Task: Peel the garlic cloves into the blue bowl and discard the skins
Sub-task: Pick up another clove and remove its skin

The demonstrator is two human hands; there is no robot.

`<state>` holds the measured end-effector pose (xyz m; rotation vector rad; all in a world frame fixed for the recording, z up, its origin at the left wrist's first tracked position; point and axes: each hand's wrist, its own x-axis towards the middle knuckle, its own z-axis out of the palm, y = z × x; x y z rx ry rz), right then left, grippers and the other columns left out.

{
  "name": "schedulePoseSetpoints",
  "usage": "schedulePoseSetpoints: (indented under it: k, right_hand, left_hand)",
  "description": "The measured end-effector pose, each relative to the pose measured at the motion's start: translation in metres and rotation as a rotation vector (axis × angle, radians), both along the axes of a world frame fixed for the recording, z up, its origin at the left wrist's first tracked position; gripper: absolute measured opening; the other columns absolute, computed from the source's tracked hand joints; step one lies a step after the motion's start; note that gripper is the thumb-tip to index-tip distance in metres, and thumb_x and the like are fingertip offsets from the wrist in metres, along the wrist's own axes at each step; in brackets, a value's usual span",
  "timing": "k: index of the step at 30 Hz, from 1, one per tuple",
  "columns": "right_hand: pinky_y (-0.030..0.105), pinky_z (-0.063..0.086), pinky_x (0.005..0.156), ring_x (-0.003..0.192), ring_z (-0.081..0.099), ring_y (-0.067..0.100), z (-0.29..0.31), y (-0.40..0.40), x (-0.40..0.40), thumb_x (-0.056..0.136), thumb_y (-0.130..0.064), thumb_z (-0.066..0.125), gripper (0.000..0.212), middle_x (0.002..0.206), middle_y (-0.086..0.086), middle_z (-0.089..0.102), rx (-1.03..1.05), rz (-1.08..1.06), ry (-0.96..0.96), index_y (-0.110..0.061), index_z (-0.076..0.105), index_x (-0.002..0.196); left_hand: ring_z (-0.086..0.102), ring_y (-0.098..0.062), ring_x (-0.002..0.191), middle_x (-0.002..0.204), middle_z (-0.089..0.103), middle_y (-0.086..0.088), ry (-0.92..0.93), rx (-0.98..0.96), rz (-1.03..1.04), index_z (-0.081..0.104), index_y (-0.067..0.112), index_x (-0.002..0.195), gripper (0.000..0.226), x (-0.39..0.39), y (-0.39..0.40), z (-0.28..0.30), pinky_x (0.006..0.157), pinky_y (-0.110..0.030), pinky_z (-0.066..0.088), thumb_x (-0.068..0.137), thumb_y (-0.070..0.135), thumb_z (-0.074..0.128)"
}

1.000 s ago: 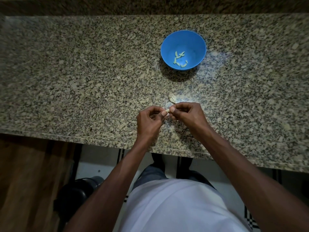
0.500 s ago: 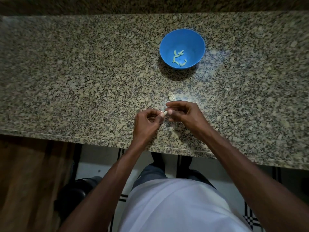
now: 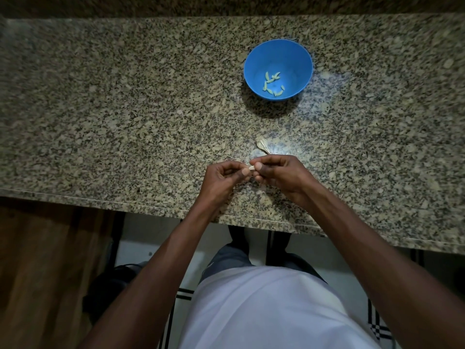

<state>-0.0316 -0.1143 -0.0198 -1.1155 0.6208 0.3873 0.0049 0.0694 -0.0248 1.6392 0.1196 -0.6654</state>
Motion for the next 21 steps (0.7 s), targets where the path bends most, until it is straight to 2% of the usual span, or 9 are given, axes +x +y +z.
schedulePoseSetpoints:
  k: [4, 5, 8, 11, 15, 18, 21]
  right_hand:
    - [0.025, 0.062, 0.076, 0.081, 0.074, 0.017, -0.001, -0.002, -0.002, 0.094, -0.003, 0.073, 0.014, 0.099, 0.011, 0.079, -0.304, -0.082, -0.127, -0.002, 0.077, 0.107]
    - [0.026, 0.062, 0.077, 0.082, 0.074, 0.018, -0.002, -0.005, -0.001, 0.094, -0.004, 0.074, 0.015, 0.100, 0.013, 0.078, -0.323, -0.105, -0.146, -0.002, 0.077, 0.108]
    - [0.029, 0.063, 0.083, 0.089, 0.075, 0.023, -0.001, -0.015, -0.001, 0.093, -0.003, 0.074, 0.019, 0.101, 0.019, 0.077, -0.184, -0.111, -0.120, 0.002, 0.075, 0.111]
    - [0.030, 0.063, 0.083, 0.095, 0.076, 0.025, 0.000, -0.019, -0.001, 0.090, 0.001, 0.074, 0.024, 0.104, 0.018, 0.077, -0.077, -0.101, -0.069, 0.002, 0.074, 0.114]
    - [0.036, 0.064, 0.087, 0.101, 0.077, 0.030, 0.000, -0.022, -0.007, 0.088, 0.008, 0.074, 0.026, 0.109, 0.020, 0.077, -0.090, -0.143, -0.030, 0.001, 0.073, 0.113]
    - [0.042, 0.064, 0.088, 0.096, 0.078, 0.033, -0.003, -0.030, -0.014, 0.087, 0.011, 0.074, 0.025, 0.104, 0.022, 0.077, -0.213, -0.128, -0.043, 0.001, 0.073, 0.110]
    - [0.044, 0.065, 0.083, 0.088, 0.079, 0.027, -0.009, -0.039, -0.014, 0.089, 0.004, 0.076, 0.021, 0.097, 0.014, 0.078, -0.463, -0.061, -0.069, -0.006, 0.075, 0.108]
  left_hand:
    - [0.076, -0.028, 0.087, 0.095, 0.078, -0.013, -0.035, 0.098, 0.082, 0.075, 0.002, 0.097, 0.011, 0.002, 0.001, -0.005, 0.081, -0.040, 0.064, 0.090, 0.010, 0.078]
    - [0.076, -0.030, 0.090, 0.097, 0.078, -0.012, -0.041, 0.112, 0.098, 0.075, 0.004, 0.095, 0.007, 0.002, 0.003, -0.006, 0.081, -0.040, 0.064, 0.090, 0.010, 0.078]
    - [0.076, -0.028, 0.096, 0.102, 0.077, -0.011, -0.061, 0.105, 0.055, 0.074, 0.005, 0.097, 0.012, 0.002, 0.008, -0.006, 0.084, -0.039, 0.064, 0.090, 0.013, 0.079]
    - [0.076, -0.024, 0.095, 0.099, 0.077, -0.011, -0.060, 0.115, 0.039, 0.073, 0.001, 0.097, 0.016, 0.001, 0.003, -0.004, 0.086, -0.042, 0.064, 0.089, 0.013, 0.080]
    - [0.077, -0.018, 0.092, 0.100, 0.079, -0.007, -0.070, 0.129, 0.098, 0.066, -0.007, 0.094, 0.021, 0.003, -0.007, -0.003, 0.082, -0.038, 0.064, 0.087, 0.007, 0.081]
    - [0.077, -0.018, 0.094, 0.098, 0.078, -0.008, -0.092, 0.122, 0.115, 0.065, -0.008, 0.092, 0.019, 0.004, -0.009, -0.002, 0.080, -0.036, 0.065, 0.086, 0.002, 0.080]
    - [0.078, -0.019, 0.090, 0.093, 0.078, -0.008, -0.125, 0.131, 0.126, 0.069, -0.005, 0.093, 0.019, 0.008, -0.007, 0.002, 0.076, -0.029, 0.064, 0.083, 0.003, 0.083]
